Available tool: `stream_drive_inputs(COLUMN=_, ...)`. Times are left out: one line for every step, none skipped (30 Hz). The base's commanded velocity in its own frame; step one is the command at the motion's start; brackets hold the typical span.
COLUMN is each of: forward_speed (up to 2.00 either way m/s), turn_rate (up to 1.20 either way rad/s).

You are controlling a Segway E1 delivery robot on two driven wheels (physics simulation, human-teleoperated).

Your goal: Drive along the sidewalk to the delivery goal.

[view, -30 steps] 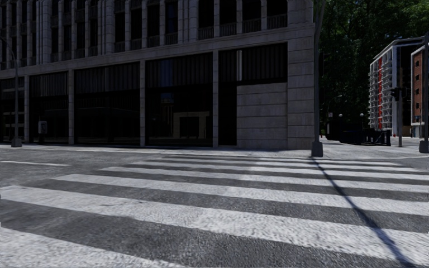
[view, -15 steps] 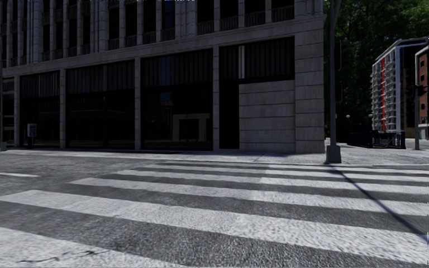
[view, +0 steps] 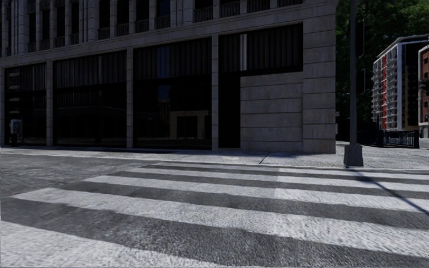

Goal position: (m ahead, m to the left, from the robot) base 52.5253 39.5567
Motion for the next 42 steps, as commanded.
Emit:
stream_drive_inputs(forward_speed=2.00, turn_rate=0.00)
stream_drive_inputs(forward_speed=2.00, turn_rate=0.00)
stream_drive_inputs(forward_speed=2.00, turn_rate=0.00)
stream_drive_inputs(forward_speed=2.00, turn_rate=0.00)
stream_drive_inputs(forward_speed=2.00, turn_rate=0.00)
stream_drive_inputs(forward_speed=2.00, turn_rate=0.00)
stream_drive_inputs(forward_speed=2.00, turn_rate=0.00)
stream_drive_inputs(forward_speed=2.00, turn_rate=0.00)
stream_drive_inputs(forward_speed=2.00, turn_rate=0.00)
stream_drive_inputs(forward_speed=2.00, turn_rate=0.00)
stream_drive_inputs(forward_speed=2.00, turn_rate=0.00)
stream_drive_inputs(forward_speed=2.00, turn_rate=0.00)
stream_drive_inputs(forward_speed=2.00, turn_rate=0.00)
stream_drive_inputs(forward_speed=2.00, turn_rate=0.00)
stream_drive_inputs(forward_speed=2.00, turn_rate=0.00)
stream_drive_inputs(forward_speed=2.00, turn_rate=0.00)
stream_drive_inputs(forward_speed=2.00, turn_rate=0.00)
stream_drive_inputs(forward_speed=2.00, turn_rate=0.00)
stream_drive_inputs(forward_speed=2.00, turn_rate=0.00)
stream_drive_inputs(forward_speed=2.00, turn_rate=0.00)
stream_drive_inputs(forward_speed=2.00, turn_rate=0.00)
stream_drive_inputs(forward_speed=2.00, turn_rate=0.00)
stream_drive_inputs(forward_speed=2.00, turn_rate=0.00)
stream_drive_inputs(forward_speed=2.00, turn_rate=0.00)
stream_drive_inputs(forward_speed=2.00, turn_rate=0.00)
stream_drive_inputs(forward_speed=2.00, turn_rate=0.00)
stream_drive_inputs(forward_speed=2.00, turn_rate=0.00)
stream_drive_inputs(forward_speed=2.00, turn_rate=0.00)
stream_drive_inputs(forward_speed=2.00, turn_rate=0.00)
stream_drive_inputs(forward_speed=2.00, turn_rate=0.00)
stream_drive_inputs(forward_speed=2.00, turn_rate=0.00)
stream_drive_inputs(forward_speed=2.00, turn_rate=0.00)
stream_drive_inputs(forward_speed=2.00, turn_rate=0.00)
stream_drive_inputs(forward_speed=2.00, turn_rate=0.00)
stream_drive_inputs(forward_speed=2.00, turn_rate=0.00)
stream_drive_inputs(forward_speed=2.00, turn_rate=0.00)
stream_drive_inputs(forward_speed=2.00, turn_rate=0.00)
stream_drive_inputs(forward_speed=2.00, turn_rate=0.00)
stream_drive_inputs(forward_speed=2.00, turn_rate=0.00)
stream_drive_inputs(forward_speed=2.00, turn_rate=0.00)
stream_drive_inputs(forward_speed=2.00, turn_rate=0.00)
stream_drive_inputs(forward_speed=2.00, turn_rate=0.00)
